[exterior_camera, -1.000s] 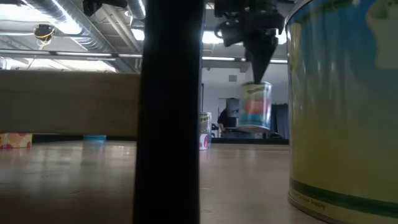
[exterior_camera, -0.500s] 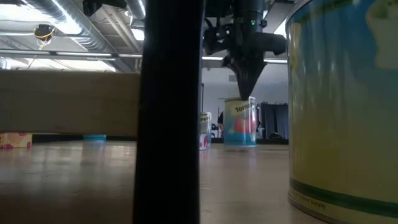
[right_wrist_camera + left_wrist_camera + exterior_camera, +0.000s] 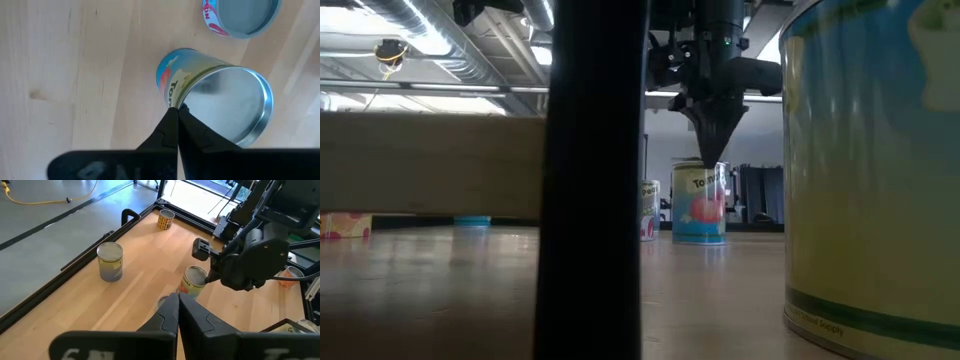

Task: Pick and place cans onto a shelf
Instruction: Put the canned tomatoes on the shelf

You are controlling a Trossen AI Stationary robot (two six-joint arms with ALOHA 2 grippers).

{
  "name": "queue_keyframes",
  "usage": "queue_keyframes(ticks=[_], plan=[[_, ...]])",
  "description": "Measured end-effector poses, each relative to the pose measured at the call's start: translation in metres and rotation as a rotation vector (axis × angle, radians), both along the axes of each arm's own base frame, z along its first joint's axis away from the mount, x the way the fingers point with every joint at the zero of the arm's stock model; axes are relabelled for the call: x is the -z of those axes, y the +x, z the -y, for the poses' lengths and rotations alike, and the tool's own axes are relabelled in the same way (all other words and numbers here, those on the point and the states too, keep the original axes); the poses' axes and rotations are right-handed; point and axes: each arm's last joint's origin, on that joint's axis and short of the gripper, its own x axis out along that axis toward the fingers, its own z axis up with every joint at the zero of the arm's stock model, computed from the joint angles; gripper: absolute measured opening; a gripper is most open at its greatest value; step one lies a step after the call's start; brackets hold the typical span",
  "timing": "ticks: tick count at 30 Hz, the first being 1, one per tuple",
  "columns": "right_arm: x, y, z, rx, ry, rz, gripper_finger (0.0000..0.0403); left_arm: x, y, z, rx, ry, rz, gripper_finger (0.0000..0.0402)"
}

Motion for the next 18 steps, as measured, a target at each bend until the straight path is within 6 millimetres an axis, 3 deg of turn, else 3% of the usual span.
queue_keyframes(ticks=[18], plan=[[0.0009, 0.0013, -0.0005, -0.003, -0.039, 0.008, 0.0066, 0.0019, -0.001, 0.0003, -0.001, -0.007, -0.02, 0.0]])
